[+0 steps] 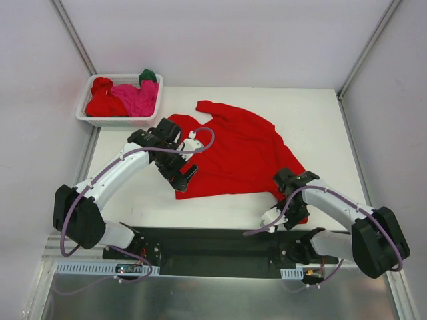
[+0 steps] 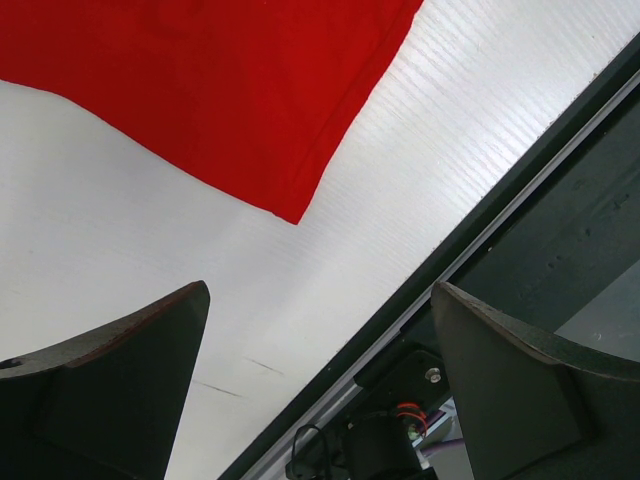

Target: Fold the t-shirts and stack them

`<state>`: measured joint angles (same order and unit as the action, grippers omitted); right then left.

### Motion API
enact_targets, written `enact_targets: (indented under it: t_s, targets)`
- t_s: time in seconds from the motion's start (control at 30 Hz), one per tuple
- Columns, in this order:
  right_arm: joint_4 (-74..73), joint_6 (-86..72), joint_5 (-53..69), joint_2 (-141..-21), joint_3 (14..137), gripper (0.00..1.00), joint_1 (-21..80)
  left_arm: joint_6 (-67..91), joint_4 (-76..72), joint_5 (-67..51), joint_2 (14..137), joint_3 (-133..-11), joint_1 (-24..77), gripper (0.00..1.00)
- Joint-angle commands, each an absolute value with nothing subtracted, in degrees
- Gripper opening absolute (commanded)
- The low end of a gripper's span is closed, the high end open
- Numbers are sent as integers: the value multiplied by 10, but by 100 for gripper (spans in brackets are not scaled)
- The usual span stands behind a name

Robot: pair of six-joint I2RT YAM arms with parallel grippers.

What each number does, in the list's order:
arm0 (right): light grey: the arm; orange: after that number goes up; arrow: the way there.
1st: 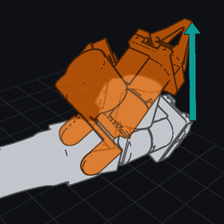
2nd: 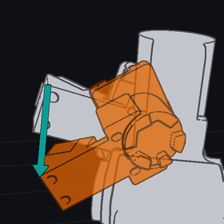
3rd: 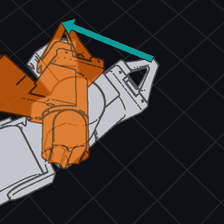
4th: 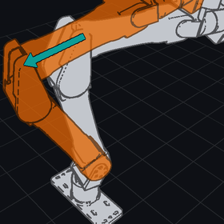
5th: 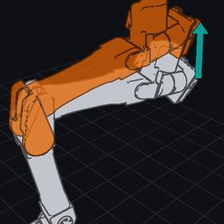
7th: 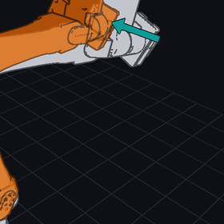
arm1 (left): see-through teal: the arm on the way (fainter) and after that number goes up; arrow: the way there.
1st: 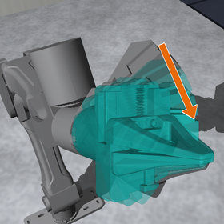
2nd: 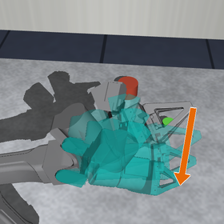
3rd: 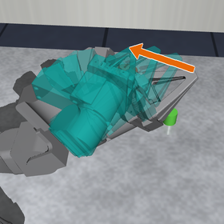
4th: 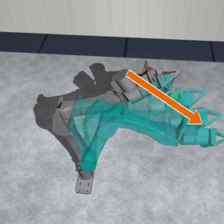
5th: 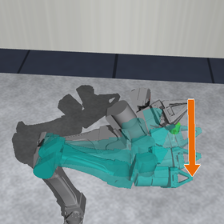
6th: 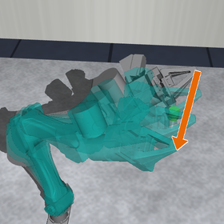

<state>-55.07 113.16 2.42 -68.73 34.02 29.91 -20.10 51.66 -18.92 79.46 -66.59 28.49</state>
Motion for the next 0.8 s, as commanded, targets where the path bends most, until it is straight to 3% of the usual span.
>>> enact_targets:
  t_s: [0.0, 0.37, 0.5, 0.77]
  targets:
    - [-600, 1595, 30, -674, 363, 50, 296, -206, 521, -179, 787, -670, 284, 94]
    - [-574, 1602, 33, -678, 347, 43, 295, -206, 520, -182, 794, -673, 284, 94]
    - [-575, 1599, 28, -682, 351, 31, 294, -207, 521, -181, 795, -671, 284, 94]
    - [-586, 1587, 26, -679, 363, 34, 295, -207, 521, -181, 795, -672, 284, 94]
